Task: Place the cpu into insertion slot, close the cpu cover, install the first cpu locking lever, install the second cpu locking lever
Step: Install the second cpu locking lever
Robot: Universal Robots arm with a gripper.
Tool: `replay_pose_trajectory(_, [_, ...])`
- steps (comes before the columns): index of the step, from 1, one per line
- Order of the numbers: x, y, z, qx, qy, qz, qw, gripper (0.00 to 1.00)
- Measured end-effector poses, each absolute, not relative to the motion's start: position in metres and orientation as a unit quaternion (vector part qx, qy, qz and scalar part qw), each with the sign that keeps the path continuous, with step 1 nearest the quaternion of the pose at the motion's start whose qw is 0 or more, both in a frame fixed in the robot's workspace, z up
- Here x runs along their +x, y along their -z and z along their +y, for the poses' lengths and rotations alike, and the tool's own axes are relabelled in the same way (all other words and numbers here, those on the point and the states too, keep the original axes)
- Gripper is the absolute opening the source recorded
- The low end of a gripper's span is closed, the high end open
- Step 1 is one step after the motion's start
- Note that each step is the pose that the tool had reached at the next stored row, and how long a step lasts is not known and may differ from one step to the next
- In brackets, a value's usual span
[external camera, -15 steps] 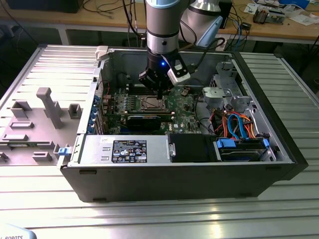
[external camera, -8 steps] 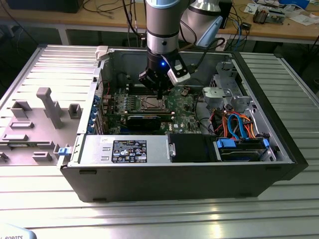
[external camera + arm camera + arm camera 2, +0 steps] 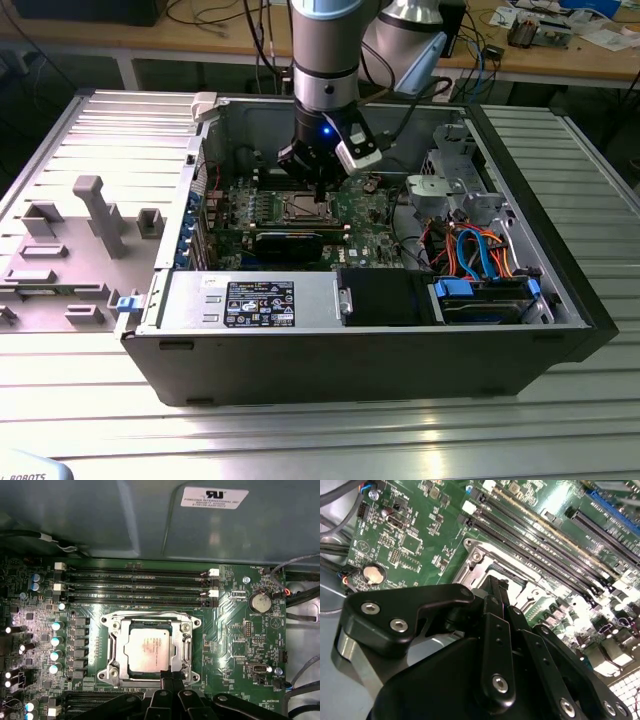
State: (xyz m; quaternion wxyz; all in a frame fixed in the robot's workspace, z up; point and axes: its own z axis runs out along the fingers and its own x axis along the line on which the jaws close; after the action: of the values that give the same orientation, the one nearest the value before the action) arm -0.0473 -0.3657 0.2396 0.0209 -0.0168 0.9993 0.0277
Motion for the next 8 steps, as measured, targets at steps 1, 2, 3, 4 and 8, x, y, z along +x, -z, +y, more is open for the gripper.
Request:
replay_pose_trajectory(1, [-0.0473, -0.2396, -0.3661, -0.017, -0.028, 0.999, 0.021, 0.11])
replay_pose_trajectory(2, [-0.0473, -0.2396, -0.3661, -0.017, -0.028, 0.999, 0.021, 0.11])
replay_pose_trajectory(3, [-0.0473, -0.2396, -0.3661, -0.017, -0.028, 0.999, 0.021, 0.11])
replay_pose_trajectory(4, [-0.0472, -0.2396, -0.3661, -0.017, -0.028, 0.999, 0.021, 0.11])
replay_pose_trajectory(8, [-0.0472, -0.2397, -0.3663, -0.017, -0.028, 0.999, 0.021, 0.11])
